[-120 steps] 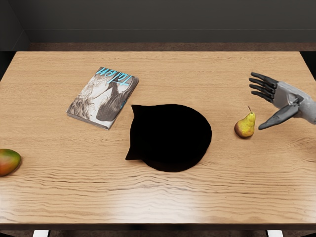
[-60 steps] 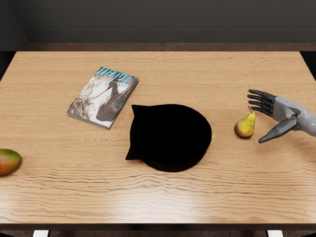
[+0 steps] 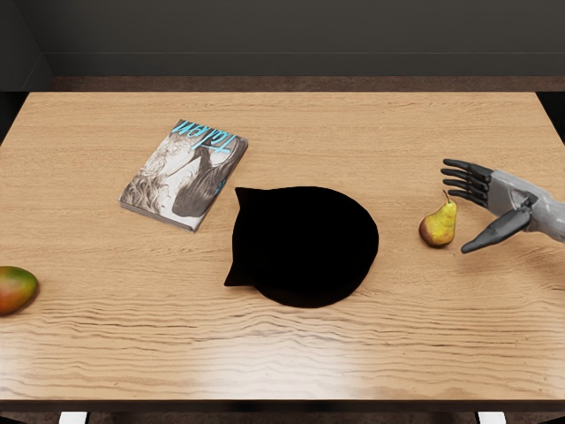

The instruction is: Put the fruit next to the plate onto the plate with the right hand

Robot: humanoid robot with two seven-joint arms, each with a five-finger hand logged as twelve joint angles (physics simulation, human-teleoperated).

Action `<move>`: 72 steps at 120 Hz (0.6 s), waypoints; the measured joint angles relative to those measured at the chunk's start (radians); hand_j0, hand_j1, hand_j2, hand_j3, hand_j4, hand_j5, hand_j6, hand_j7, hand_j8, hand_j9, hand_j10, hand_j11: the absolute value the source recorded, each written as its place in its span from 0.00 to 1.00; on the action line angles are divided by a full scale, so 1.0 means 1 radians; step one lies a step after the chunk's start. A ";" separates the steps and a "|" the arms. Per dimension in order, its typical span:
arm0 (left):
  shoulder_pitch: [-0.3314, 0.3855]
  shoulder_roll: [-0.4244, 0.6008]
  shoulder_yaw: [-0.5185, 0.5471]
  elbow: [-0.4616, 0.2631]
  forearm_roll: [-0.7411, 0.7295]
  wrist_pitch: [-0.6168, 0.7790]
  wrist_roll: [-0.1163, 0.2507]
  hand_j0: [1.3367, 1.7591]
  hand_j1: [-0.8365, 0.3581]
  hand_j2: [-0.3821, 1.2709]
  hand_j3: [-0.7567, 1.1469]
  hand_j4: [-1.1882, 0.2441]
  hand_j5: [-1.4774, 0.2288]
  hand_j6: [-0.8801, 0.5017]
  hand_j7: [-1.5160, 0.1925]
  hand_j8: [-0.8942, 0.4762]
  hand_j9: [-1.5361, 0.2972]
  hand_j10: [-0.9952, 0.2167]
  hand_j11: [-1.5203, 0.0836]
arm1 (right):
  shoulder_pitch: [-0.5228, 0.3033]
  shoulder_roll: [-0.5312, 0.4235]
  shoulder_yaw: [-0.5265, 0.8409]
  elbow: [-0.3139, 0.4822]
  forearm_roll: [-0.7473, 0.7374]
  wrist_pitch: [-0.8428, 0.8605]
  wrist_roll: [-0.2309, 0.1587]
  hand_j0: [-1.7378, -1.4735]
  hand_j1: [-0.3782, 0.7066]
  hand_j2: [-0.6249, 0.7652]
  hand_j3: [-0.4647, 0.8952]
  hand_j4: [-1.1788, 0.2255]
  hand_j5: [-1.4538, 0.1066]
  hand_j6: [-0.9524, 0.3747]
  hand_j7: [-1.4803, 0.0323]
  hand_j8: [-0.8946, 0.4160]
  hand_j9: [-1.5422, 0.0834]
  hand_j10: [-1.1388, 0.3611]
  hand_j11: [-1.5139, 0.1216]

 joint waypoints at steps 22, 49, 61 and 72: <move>0.000 0.000 0.000 0.000 0.000 0.000 0.000 0.76 0.99 0.23 0.40 0.83 0.87 0.64 0.89 0.65 0.84 0.82 0.95 | 0.009 0.017 0.001 0.000 -0.006 0.000 0.000 0.30 0.11 0.44 0.34 0.79 0.87 0.66 0.92 0.62 0.89 0.71 0.87; 0.000 0.000 0.000 0.000 0.000 0.000 0.000 0.76 0.99 0.23 0.40 0.83 0.87 0.64 0.89 0.65 0.84 0.82 0.95 | 0.012 0.022 0.000 0.000 -0.041 0.000 0.000 0.30 0.22 0.43 0.34 0.71 0.78 0.58 0.83 0.54 0.81 0.64 0.78; 0.000 0.000 0.000 0.000 0.000 0.000 0.000 0.76 0.99 0.23 0.40 0.83 0.87 0.64 0.89 0.65 0.84 0.82 0.95 | 0.011 0.022 -0.002 -0.001 -0.067 0.000 0.000 0.30 0.31 0.42 0.34 0.66 0.72 0.52 0.76 0.49 0.74 0.59 0.72; 0.000 0.000 0.000 0.000 0.000 0.000 0.000 0.76 0.99 0.23 0.40 0.83 0.87 0.64 0.89 0.65 0.84 0.82 0.95 | 0.011 0.022 -0.002 -0.001 -0.076 0.000 0.000 0.30 0.35 0.41 0.34 0.63 0.68 0.49 0.72 0.45 0.71 0.56 0.69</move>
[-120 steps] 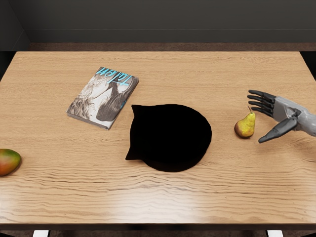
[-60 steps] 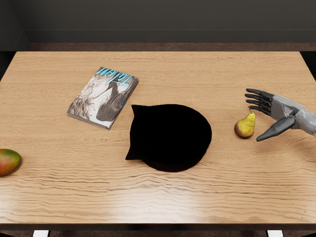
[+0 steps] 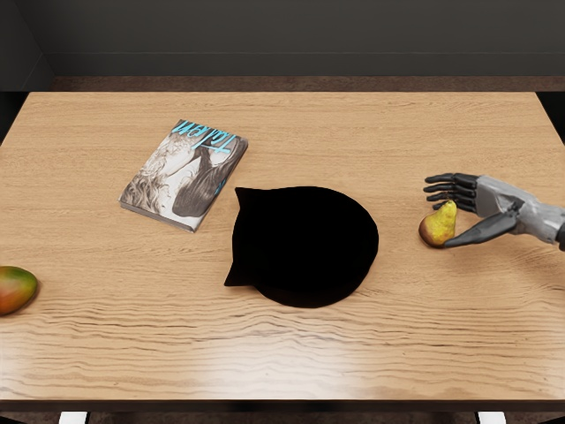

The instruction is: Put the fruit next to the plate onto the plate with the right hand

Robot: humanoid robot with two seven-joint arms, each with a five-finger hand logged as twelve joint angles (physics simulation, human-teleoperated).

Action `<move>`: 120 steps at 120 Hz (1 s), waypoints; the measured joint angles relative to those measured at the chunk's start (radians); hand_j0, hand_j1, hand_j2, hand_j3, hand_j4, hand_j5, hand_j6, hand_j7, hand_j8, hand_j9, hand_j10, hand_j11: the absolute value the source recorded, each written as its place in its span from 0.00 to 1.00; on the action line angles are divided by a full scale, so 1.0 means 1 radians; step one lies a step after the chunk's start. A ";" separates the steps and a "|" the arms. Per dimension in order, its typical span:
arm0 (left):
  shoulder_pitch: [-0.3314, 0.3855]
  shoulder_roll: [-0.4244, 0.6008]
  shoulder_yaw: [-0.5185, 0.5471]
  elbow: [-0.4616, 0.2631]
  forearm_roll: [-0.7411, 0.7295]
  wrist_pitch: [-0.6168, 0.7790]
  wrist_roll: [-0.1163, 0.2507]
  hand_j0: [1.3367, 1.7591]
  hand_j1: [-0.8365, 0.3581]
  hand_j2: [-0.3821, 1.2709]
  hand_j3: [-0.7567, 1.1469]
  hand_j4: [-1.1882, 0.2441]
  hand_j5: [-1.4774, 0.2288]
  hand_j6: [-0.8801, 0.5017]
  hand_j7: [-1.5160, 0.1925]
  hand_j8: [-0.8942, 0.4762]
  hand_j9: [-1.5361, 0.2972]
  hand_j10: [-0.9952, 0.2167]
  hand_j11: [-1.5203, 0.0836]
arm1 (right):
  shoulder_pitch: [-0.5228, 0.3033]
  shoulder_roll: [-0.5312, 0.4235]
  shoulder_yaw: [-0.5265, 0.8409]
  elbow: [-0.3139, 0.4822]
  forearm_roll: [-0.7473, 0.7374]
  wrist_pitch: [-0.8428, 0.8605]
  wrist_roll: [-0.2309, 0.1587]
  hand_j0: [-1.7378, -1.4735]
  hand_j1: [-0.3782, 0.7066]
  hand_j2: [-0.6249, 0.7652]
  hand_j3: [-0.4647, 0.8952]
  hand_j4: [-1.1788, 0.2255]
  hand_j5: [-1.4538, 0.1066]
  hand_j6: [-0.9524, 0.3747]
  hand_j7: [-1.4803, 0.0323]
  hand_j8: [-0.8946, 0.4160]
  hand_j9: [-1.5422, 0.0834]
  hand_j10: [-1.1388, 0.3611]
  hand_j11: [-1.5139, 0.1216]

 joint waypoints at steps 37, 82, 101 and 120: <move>0.000 0.000 0.000 0.000 0.000 0.000 0.000 0.76 0.99 0.23 0.40 0.83 0.87 0.64 0.89 0.65 0.84 0.82 0.95 | 0.002 0.001 0.003 0.002 -0.006 0.000 0.000 0.30 0.41 0.40 0.34 0.59 0.64 0.45 0.68 0.41 0.67 0.53 0.65; 0.000 0.000 0.000 0.000 0.000 0.000 0.000 0.76 0.99 0.23 0.40 0.83 0.87 0.64 0.89 0.65 0.84 0.82 0.95 | 0.010 0.029 0.003 0.002 -0.007 0.000 0.000 0.30 0.41 0.40 0.34 0.59 0.64 0.45 0.68 0.41 0.67 0.53 0.65; 0.000 0.000 0.000 0.000 0.000 0.000 0.000 0.76 0.99 0.23 0.40 0.83 0.87 0.64 0.89 0.65 0.84 0.82 0.95 | 0.011 0.035 0.003 0.001 -0.007 0.000 0.000 0.30 0.41 0.40 0.34 0.59 0.64 0.45 0.68 0.41 0.67 0.52 0.65; 0.000 0.000 0.000 0.000 0.000 0.000 0.000 0.76 0.99 0.23 0.40 0.83 0.87 0.64 0.89 0.65 0.84 0.82 0.95 | 0.010 0.035 0.001 0.002 -0.007 0.000 0.000 0.30 0.42 0.40 0.34 0.58 0.63 0.44 0.67 0.41 0.66 0.52 0.64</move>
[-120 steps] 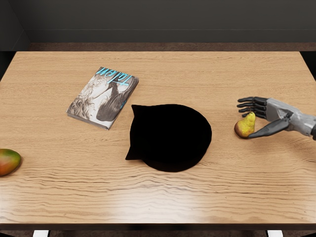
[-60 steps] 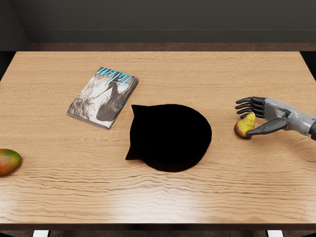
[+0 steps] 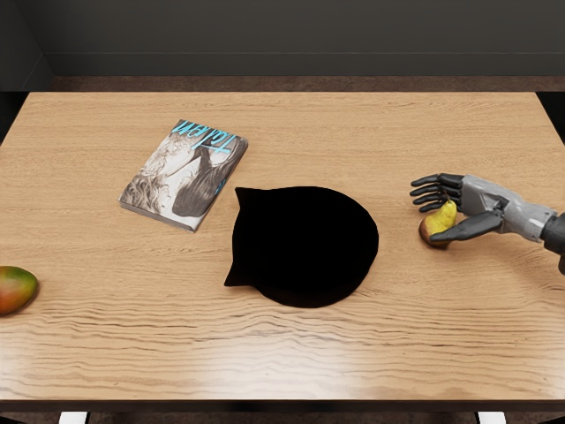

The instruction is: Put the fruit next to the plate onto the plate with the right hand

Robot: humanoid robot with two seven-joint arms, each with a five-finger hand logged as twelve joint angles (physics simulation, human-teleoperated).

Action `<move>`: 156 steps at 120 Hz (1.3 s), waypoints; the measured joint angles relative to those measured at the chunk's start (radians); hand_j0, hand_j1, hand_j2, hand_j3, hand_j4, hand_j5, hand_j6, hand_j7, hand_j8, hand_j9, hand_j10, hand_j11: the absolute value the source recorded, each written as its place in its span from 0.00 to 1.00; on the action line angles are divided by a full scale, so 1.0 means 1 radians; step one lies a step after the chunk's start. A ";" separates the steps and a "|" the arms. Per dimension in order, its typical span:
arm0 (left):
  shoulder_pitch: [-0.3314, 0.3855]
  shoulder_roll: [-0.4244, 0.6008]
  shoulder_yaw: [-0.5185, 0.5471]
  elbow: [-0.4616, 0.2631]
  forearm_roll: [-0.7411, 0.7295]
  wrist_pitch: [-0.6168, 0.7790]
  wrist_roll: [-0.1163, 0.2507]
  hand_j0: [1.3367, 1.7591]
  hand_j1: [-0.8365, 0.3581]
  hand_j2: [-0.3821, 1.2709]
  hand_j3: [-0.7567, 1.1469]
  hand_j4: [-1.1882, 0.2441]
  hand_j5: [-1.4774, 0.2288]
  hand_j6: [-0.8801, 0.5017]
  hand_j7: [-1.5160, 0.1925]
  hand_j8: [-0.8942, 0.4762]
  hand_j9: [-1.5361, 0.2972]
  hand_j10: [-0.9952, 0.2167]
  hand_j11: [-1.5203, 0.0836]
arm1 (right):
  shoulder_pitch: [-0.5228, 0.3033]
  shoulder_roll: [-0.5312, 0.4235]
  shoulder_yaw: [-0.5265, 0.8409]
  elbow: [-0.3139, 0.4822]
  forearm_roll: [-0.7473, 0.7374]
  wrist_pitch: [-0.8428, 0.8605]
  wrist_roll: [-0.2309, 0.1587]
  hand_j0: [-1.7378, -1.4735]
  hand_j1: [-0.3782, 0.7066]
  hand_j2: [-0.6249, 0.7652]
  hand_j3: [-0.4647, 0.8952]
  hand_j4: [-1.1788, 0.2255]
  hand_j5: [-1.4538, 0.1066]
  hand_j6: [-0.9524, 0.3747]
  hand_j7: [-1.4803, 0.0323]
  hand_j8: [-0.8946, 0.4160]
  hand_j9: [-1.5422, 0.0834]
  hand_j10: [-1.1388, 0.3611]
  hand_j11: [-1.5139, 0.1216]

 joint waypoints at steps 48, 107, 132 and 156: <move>0.000 0.000 0.000 0.000 0.000 0.000 0.000 0.76 0.99 0.23 0.40 0.83 0.87 0.64 0.89 0.65 0.84 0.82 0.95 | -0.003 -0.007 -0.002 0.003 -0.033 0.000 0.000 0.30 0.54 0.39 0.34 0.50 0.54 0.36 0.57 0.32 0.57 0.45 0.55; 0.000 0.000 0.000 0.000 0.000 0.000 0.000 0.76 0.99 0.23 0.40 0.83 0.87 0.64 0.89 0.65 0.84 0.82 0.95 | -0.001 -0.007 0.002 0.003 -0.063 0.005 0.001 0.33 0.68 0.42 0.34 0.34 0.35 0.19 0.38 0.35 0.37 0.55 0.34; 0.000 0.000 0.000 0.000 0.000 0.000 0.000 0.76 0.99 0.23 0.40 0.83 0.87 0.64 0.89 0.65 0.84 0.82 0.95 | -0.001 -0.007 0.005 0.004 -0.077 0.006 0.001 0.36 0.72 0.42 0.34 0.27 0.27 0.14 0.29 0.42 0.28 0.61 0.24; 0.000 0.000 0.000 0.000 0.000 0.000 0.000 0.76 0.99 0.23 0.40 0.83 0.87 0.64 0.89 0.65 0.84 0.82 0.95 | 0.000 -0.006 0.005 0.004 -0.084 0.003 0.001 0.37 0.78 0.49 0.34 0.23 0.24 0.15 0.25 0.45 0.25 0.64 0.21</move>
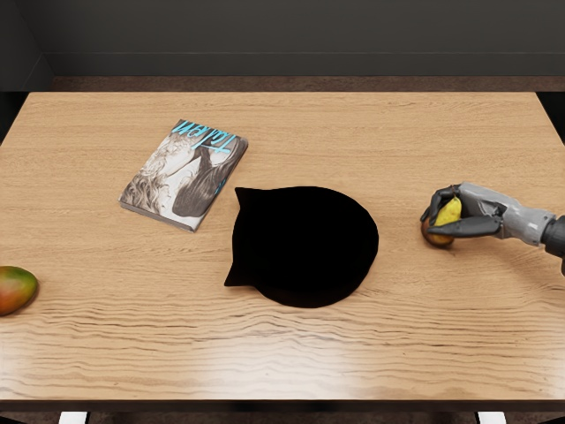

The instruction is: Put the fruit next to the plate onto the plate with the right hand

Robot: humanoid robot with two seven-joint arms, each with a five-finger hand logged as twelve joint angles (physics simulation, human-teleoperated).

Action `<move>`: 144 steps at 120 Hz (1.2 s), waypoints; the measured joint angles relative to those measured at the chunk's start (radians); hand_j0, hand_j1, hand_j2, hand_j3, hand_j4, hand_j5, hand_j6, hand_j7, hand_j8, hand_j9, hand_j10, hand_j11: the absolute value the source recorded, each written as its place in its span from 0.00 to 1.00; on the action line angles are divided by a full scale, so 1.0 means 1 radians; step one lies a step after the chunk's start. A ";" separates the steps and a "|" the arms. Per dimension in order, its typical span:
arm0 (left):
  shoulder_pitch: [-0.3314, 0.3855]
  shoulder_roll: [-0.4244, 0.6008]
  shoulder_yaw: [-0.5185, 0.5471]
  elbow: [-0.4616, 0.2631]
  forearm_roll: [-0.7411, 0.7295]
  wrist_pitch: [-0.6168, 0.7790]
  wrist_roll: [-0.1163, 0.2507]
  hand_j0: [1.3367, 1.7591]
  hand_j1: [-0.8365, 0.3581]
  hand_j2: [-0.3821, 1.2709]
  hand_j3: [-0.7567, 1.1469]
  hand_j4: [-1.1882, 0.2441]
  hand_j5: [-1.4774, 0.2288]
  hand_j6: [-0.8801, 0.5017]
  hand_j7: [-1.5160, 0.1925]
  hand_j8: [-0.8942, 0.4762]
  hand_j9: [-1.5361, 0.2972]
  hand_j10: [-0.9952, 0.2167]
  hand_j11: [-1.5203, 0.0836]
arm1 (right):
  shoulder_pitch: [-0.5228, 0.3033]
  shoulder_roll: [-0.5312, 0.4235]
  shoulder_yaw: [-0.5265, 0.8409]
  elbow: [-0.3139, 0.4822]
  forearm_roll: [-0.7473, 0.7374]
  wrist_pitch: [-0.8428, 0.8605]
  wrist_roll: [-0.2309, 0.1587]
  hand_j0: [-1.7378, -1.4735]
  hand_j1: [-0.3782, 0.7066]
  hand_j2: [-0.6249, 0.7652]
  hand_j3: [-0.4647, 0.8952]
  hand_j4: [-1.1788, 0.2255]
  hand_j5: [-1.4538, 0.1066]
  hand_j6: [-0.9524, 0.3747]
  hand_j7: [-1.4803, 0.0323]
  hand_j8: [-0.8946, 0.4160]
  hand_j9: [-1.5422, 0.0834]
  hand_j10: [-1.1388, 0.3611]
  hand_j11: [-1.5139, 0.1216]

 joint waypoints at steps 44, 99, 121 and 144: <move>0.000 0.000 0.000 0.000 0.000 0.000 0.000 0.76 0.99 0.23 0.40 0.83 0.87 0.64 0.89 0.65 0.84 0.82 0.95 | 0.043 -0.004 0.001 0.001 -0.009 -0.008 0.000 0.40 0.80 0.45 0.34 0.23 0.21 0.10 0.23 0.42 0.24 0.63 0.19; 0.000 0.000 0.000 0.000 0.000 0.000 0.000 0.76 0.99 0.23 0.40 0.83 0.87 0.64 0.89 0.65 0.84 0.82 0.95 | 0.106 -0.029 0.005 0.137 0.084 -0.006 0.000 0.42 0.81 0.33 0.34 0.24 0.17 0.07 0.23 0.30 0.21 0.60 0.17; 0.000 0.000 0.000 0.000 0.000 0.000 0.000 0.76 0.99 0.23 0.40 0.83 0.87 0.64 0.89 0.65 0.84 0.82 0.95 | 0.116 0.028 0.005 0.152 0.107 -0.007 0.000 0.43 0.82 0.34 0.34 0.25 0.15 0.06 0.23 0.30 0.21 0.60 0.18; 0.000 0.000 0.001 0.000 0.000 0.000 0.000 0.76 0.99 0.23 0.40 0.83 0.87 0.64 0.89 0.65 0.84 0.82 0.95 | 0.125 0.075 0.009 0.196 0.130 -0.008 0.000 0.44 0.82 0.34 0.34 0.25 0.15 0.06 0.23 0.29 0.21 0.59 0.18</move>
